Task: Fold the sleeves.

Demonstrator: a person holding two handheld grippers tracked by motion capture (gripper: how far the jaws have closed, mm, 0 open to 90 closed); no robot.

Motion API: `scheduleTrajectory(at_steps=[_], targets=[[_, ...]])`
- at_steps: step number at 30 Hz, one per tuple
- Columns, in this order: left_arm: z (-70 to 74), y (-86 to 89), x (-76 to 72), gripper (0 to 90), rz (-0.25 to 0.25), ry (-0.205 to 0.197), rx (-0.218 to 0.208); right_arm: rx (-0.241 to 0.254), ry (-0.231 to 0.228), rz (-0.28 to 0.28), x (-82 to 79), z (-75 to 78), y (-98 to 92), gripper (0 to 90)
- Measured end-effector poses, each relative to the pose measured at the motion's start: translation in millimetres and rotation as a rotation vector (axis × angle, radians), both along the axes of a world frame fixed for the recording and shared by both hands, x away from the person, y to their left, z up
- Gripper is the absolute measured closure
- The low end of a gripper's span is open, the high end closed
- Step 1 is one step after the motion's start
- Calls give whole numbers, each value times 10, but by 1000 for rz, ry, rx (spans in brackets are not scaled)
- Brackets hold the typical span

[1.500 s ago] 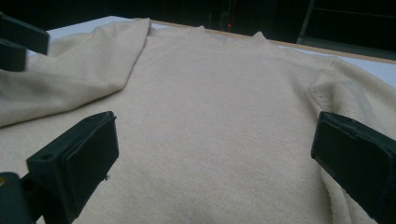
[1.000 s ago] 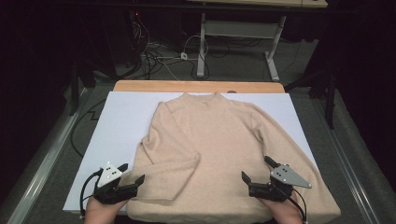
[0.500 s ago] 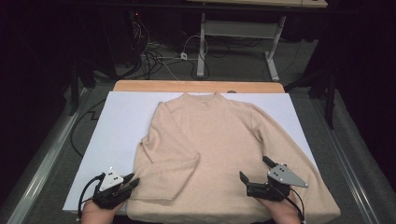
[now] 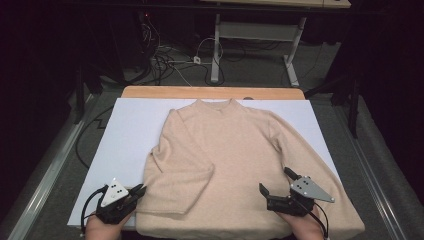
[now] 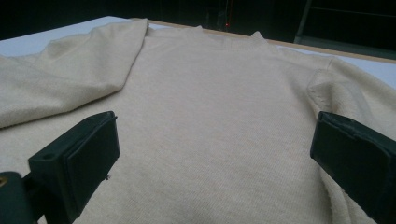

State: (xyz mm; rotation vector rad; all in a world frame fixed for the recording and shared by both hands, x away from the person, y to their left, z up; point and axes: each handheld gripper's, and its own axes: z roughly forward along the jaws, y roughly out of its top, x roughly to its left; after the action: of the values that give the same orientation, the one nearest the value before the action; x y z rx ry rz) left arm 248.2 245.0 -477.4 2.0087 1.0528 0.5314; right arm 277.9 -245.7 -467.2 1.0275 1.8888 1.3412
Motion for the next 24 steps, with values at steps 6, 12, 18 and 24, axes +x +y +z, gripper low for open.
scheduleTrajectory(at_steps=[6, 12, 18, 24], targets=[[32, -1, -20, 786, -8, -14, -10, 13, -6, -6, -25, 24, -26, 19], [44, 22, -23, 787, -2, -56, -29, 7, -17, -5, -6, 24, -24, 29], [72, 25, -38, 789, -27, -107, -87, 21, -20, -6, -7, 39, -68, 30], [146, -34, -76, 792, -37, -140, -107, 26, -7, 5, 15, 18, -59, 30]])
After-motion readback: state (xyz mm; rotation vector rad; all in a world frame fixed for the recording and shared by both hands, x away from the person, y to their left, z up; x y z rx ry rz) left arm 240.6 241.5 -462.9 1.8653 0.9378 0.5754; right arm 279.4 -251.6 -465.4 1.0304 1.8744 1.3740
